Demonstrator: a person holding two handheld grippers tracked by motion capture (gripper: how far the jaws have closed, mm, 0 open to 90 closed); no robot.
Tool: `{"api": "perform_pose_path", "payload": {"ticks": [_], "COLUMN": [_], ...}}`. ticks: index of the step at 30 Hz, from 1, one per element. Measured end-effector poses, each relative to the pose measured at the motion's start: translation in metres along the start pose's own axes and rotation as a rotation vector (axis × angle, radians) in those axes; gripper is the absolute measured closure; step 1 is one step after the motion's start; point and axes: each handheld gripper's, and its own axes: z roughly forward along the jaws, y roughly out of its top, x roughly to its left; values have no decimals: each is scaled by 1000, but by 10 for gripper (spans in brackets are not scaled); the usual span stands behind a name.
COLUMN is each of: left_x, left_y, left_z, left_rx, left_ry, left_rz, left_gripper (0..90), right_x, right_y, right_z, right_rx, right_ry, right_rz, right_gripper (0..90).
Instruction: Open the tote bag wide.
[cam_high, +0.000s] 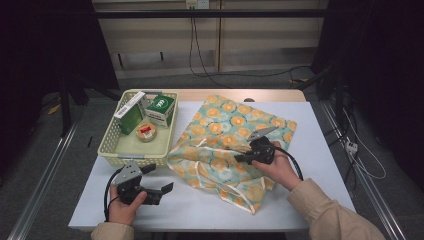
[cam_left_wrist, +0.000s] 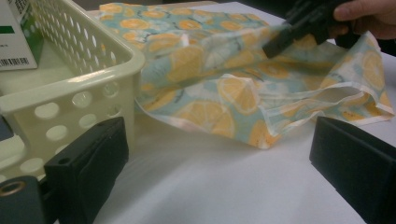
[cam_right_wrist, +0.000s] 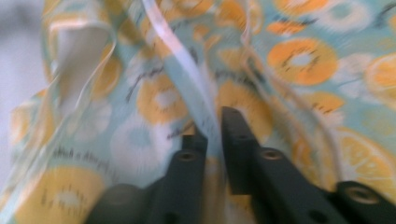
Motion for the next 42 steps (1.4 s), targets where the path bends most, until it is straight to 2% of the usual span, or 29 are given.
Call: {"api": "perform_pose_path", "payload": {"ticks": [1, 3, 5, 7, 8, 10, 11, 13, 14, 16, 18, 19, 20, 22, 23, 25, 26, 29, 31, 32, 34, 36, 37, 40, 42], "left_x": [0, 0, 1, 1, 1, 2, 2, 2, 2, 2, 2, 2, 2, 3, 3, 2, 2, 2, 2, 2, 3, 3, 3, 3, 4], "left_y": [0, 0, 0, -1, -1, -1, -1, -1, -1, -1, -1, -1, -1, -2, -2, -2, -2, -2, -2, -2, -2, -2, -2, -2, -2], "left_z": [0, 1, 1, 1, 1, 1, 1, 1, 1, 1, 1, 1, 1, 1, 1, 2, 2, 2, 2, 2, 2, 2, 2, 2, 2], "left_rx": [0, 2, 5, 3, 3, 3, 4, 5, 2, 2, 2, 4, 4, 4, 3, 6, 6, 5, 5, 5, 5, 2, 2, 1, 4], "left_ry": [1, 1, -1, -2, -1, -1, -1, -3, -2, -2, -4, -2, -3, -3, -3, -7, -7, -6, -6, -5, -8, -6, -6, -10, -8], "left_rz": [2, 0, 1, -1, -3, -6, -7, -5, -8, -8, -6, -6, -6, -5, -6, -9, -9, -10, -10, -10, -10, -14, -14, -15, -15], "left_gripper": [44, 44, 44, 44, 44, 44, 44, 44, 44, 44, 44, 44, 44, 44, 44, 44, 44, 44, 44, 44, 44, 44, 44, 44, 44], "right_x": [-1, -1, 1, 8, 10, 13, 13, 10, 7, -3, -11, -13, -14, -19, -22, -30, -34, -43, -50, -53, -57, -60, -61, -65, -63], "right_y": [3, 8, 11, 12, 12, 12, 11, 13, 14, 16, 18, 20, 21, 22, 23, 25, 26, 30, 31, 30, 28, 25, 24, 19, 19], "right_z": [1, 6, 14, 24, 29, 40, 45, 50, 50, 49, 48, 47, 45, 40, 36, 27, 23, 15, 14, 15, 19, 25, 29, 36, 39], "right_rx": [-16, -15, -13, 8, 15, 44, 57, 41, 41, 33, 42, 52, 52, 22, -10, -68, -80, -96, -79, -79, -88, -56, -44, -79, -73], "right_ry": [-9, -18, 0, -23, -20, -34, -36, -31, -34, -44, -46, -63, -103, -121, -142, -146, -163, -193, -207, -213, -209, -229, -222, -154, -146], "right_rz": [4, -13, -60, -145, -173, -210, -211, -204, -197, -149, -138, -133, -149, -123, -116, -71, -50, -36, -19, -32, -69, -71, -68, -8, -24], "right_gripper": [681, 633, 504, 435, 393, 371, 359, 409, 489, 709, 857, 882, 896, 899, 899, 898, 897, 893, 890, 885, 838, 808, 786, 604, 531]}}
